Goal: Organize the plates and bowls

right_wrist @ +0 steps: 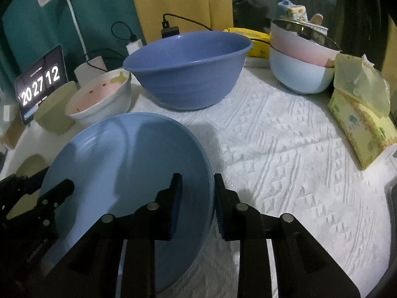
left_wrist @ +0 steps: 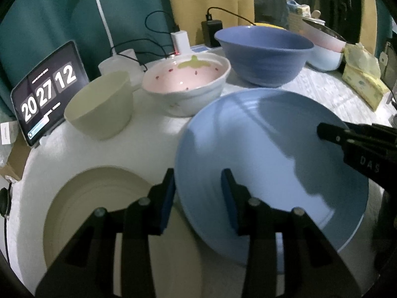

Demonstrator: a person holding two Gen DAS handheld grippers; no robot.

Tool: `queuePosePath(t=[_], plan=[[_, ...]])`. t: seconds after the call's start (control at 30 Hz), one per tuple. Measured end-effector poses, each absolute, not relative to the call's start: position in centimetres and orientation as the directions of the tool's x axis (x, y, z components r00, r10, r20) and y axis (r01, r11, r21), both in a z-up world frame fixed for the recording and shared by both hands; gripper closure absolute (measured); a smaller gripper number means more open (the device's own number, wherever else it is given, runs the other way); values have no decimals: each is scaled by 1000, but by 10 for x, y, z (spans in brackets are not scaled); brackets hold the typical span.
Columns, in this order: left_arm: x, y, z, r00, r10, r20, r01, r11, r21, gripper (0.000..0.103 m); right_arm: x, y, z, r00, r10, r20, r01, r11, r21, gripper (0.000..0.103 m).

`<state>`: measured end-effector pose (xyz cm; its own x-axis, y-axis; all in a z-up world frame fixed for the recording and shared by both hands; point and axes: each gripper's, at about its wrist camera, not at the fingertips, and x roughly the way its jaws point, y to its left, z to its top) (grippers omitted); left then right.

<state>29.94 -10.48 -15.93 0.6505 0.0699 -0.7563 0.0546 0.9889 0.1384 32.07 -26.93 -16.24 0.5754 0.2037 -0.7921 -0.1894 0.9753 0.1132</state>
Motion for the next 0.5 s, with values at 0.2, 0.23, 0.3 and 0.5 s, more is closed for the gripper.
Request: queuePosePath(t=[0.2, 0.23, 0.3, 0.5], plan=[[291, -109, -159, 640, 53, -767, 72, 989, 128, 64, 310, -274, -161, 571, 197, -797, -175, 978, 117, 76], [288, -110, -159, 638, 50, -768, 76, 989, 127, 64, 307, -275, -160, 569, 195, -799, -171, 978, 117, 76], [284, -112, -159, 636, 42, -771, 85, 989, 125, 63, 303, -276, -159, 568, 191, -800, -167, 979, 115, 76], [270, -116, -159, 634, 17, -773, 111, 987, 113, 62, 287, -282, -156, 568, 181, -803, -154, 982, 112, 76]])
